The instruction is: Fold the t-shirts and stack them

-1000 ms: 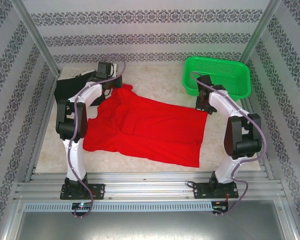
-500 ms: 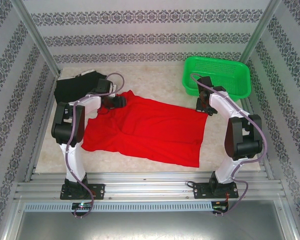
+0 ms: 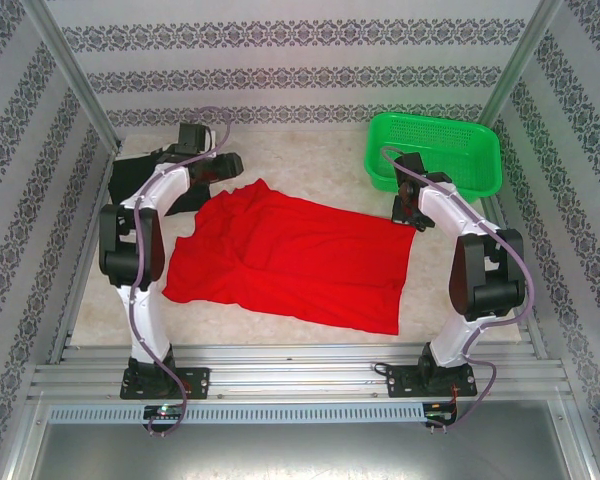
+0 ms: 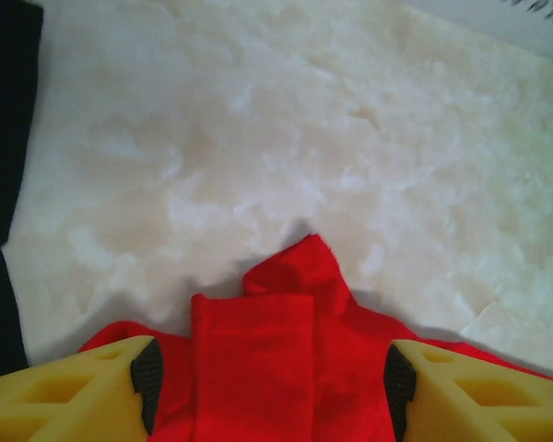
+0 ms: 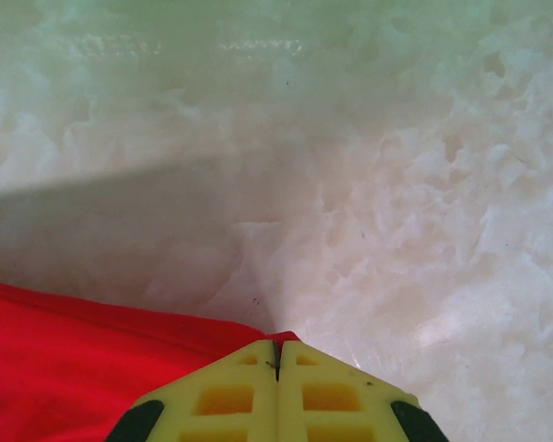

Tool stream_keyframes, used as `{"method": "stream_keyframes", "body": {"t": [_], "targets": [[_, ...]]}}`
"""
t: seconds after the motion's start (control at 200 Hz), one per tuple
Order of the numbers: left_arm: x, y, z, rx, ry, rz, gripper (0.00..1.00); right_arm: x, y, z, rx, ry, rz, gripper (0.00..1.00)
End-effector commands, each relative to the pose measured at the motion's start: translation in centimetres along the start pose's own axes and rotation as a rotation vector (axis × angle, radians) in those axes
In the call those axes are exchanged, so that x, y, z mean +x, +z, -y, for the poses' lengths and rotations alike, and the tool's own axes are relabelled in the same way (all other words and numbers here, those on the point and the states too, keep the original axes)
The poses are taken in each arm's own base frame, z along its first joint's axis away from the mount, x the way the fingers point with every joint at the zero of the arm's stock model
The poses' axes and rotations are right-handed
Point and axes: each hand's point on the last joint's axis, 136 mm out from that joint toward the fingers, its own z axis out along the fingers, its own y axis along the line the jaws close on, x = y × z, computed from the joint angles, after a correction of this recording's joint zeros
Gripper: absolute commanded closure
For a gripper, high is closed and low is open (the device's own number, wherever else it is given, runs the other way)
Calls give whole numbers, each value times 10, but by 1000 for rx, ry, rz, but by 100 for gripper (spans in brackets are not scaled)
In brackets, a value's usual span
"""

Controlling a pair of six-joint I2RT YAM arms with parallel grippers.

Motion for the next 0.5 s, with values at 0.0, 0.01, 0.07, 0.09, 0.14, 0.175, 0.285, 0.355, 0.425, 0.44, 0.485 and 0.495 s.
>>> {"method": "stream_keyframes", "body": {"t": [0.0,0.01,0.07,0.09,0.14,0.175,0.285,0.355,0.425,0.44,0.485,0.495], "targets": [[38,16,-9,11,-17,-172,36,1,-9,6,-2,24,7,100],[36,16,-7,16,-13,-172,36,1,-9,6,-2,25,7,100],[46,21,-11,9,-3,-217,38,1,-9,6,-2,26,7,100],[49,22,-14,0,-3,-226,38,1,-9,5,-4,27,7,100],[55,25,-19,-17,-3,-243,39,1,-9,4,-4,27,9,100],[57,27,-20,-12,-3,-246,39,1,-9,4,-5,26,8,100],[59,34,-18,7,-14,-249,41,0,-9,3,-5,25,9,100],[58,39,-20,3,-19,-245,42,1,-10,3,-7,26,9,100],[56,42,-18,20,-27,-233,42,1,-10,2,-7,25,9,100],[55,43,-17,26,-29,-232,42,1,-9,2,-5,24,7,100],[54,44,-15,36,-32,-235,43,2,-9,3,-2,21,6,100],[55,44,-14,38,-31,-239,44,2,-9,3,-2,23,6,100]]}}
